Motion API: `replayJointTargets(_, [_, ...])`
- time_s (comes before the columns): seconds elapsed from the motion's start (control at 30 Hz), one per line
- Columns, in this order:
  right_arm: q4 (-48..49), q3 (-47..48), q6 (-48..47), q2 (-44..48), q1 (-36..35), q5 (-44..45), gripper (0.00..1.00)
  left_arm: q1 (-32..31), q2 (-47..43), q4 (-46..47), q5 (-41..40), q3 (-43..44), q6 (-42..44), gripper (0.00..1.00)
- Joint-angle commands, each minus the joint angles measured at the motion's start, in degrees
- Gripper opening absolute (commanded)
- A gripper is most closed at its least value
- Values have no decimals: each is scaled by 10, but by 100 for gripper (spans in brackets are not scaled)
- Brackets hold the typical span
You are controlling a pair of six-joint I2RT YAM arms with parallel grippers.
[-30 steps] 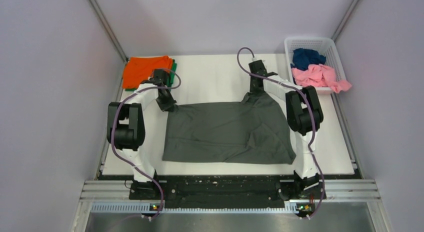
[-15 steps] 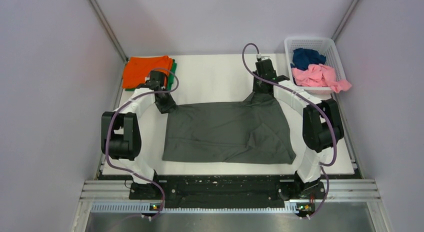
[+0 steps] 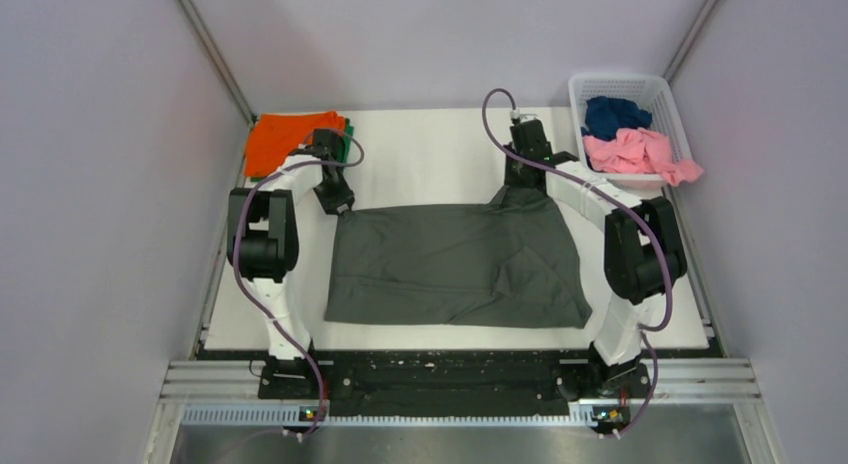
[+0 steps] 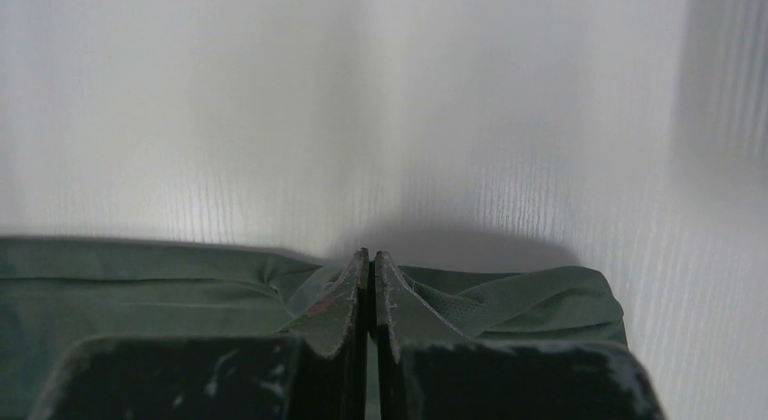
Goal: Fold and stack the t-shirts
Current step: Fold the other side of the tshirt into a rectangle
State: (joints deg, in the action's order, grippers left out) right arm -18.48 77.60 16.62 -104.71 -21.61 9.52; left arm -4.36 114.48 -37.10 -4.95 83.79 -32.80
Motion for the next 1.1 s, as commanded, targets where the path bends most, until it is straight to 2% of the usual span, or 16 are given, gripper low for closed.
replayJointTargets(0.0, [18,0,-5,-2,-6,4,0,2,-4,-9,3,1,7,34])
replayJointTargets(0.07, [16,-1,-6,-2,-5,5,0,2,-10,-3,19,-6,8,18])
replayJointTargets(0.1, [15,-1,-5,-1,-5,7,0,2,-14,1,27,-11,8,4])
replayJointTargets(0.13, [14,-2,-5,2,-5,8,0,2,-20,4,31,-15,8,0])
replayJointTargets(0.33, [-1,-19,-5,44,-6,20,0,2,-77,19,38,-59,14,0])
replayJointTargets(0.5, [-16,-91,-1,130,-13,13,0,1,-160,53,74,-141,10,0])
replayJointTargets(0.83, [-110,-232,55,335,-78,58,0,-5,-298,83,101,-277,-2,0])
replayJointTargets(1.07, [-188,-307,88,420,-127,70,0,-5,-397,83,79,-362,-8,0])
